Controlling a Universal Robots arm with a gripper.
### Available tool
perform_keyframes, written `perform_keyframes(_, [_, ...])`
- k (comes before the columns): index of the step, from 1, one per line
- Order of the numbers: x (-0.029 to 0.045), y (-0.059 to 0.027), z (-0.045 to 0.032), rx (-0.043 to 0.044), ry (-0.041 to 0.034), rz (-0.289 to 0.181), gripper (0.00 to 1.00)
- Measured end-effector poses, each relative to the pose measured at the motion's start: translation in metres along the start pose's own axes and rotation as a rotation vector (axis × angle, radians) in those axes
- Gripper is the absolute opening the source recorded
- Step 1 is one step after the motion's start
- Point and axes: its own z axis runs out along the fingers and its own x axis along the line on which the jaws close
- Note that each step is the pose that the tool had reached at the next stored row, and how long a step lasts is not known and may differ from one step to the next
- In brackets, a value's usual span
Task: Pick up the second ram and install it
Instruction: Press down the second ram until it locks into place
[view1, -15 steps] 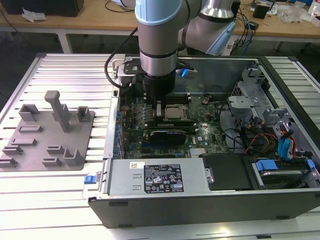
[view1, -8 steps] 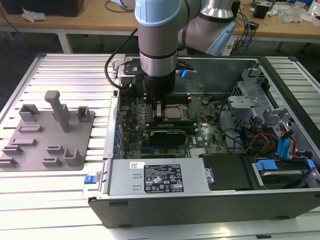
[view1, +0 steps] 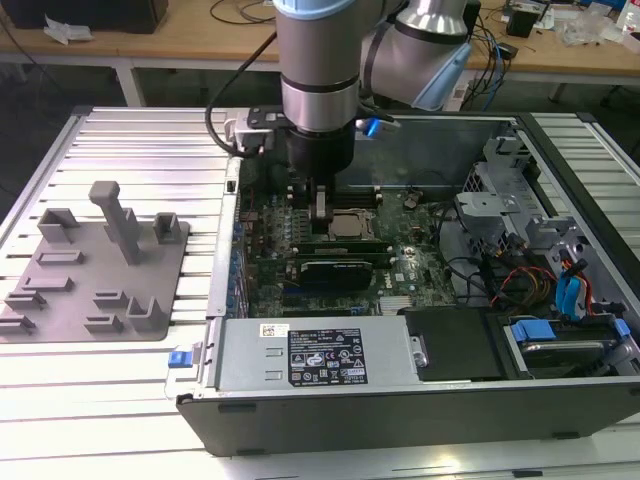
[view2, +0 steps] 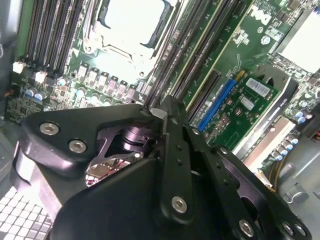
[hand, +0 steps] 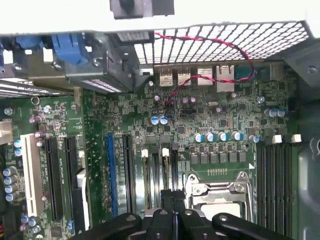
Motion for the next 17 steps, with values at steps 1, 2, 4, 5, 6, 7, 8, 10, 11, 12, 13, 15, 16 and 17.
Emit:
perform_keyframes(1, [-0.0001, -0.0024, 0.0001, -0.0001, 0.0001, 0.000, 0.08])
perform_keyframes(2, [-0.0002, -0.0043, 0.0003, 0.0000, 0.0000, 0.000, 0.08])
perform_keyframes(4, [-0.0005, -0.0103, 0.0006, 0.0000, 0.0000, 0.000, 0.08])
perform_keyframes(5, [-0.0007, -0.0135, 0.0008, 0.0000, 0.0001, 0.000, 0.08])
perform_keyframes(6, [-0.0010, -0.0187, 0.0011, 0.0000, 0.0000, 0.000, 0.08])
perform_keyframes(7, [-0.0013, -0.0251, 0.0015, 0.0000, 0.0000, 0.000, 0.08])
perform_keyframes(8, [-0.0016, -0.0304, 0.0018, 0.0000, 0.0001, 0.000, 0.08])
perform_keyframes(10, [-0.0019, -0.0357, 0.0021, 0.0000, 0.0000, 0.000, 0.08])
perform_keyframes(11, [-0.0020, -0.0389, 0.0022, 0.0000, 0.0001, 0.000, 0.08])
perform_keyframes(12, [-0.0020, -0.0394, 0.0023, 0.0000, 0.0001, 0.000, 0.08])
perform_keyframes(13, [-0.0021, -0.0395, 0.0020, -0.0001, 0.0003, 0.000, 0.08])
perform_keyframes(15, [-0.0022, -0.0395, 0.0015, 0.0001, -0.0003, 0.000, 0.08])
perform_keyframes(16, [-0.0021, -0.0395, 0.0013, 0.0000, 0.0000, 0.000, 0.08])
perform_keyframes(17, [-0.0021, -0.0395, 0.0013, 0.0000, 0.0000, 0.000, 0.08])
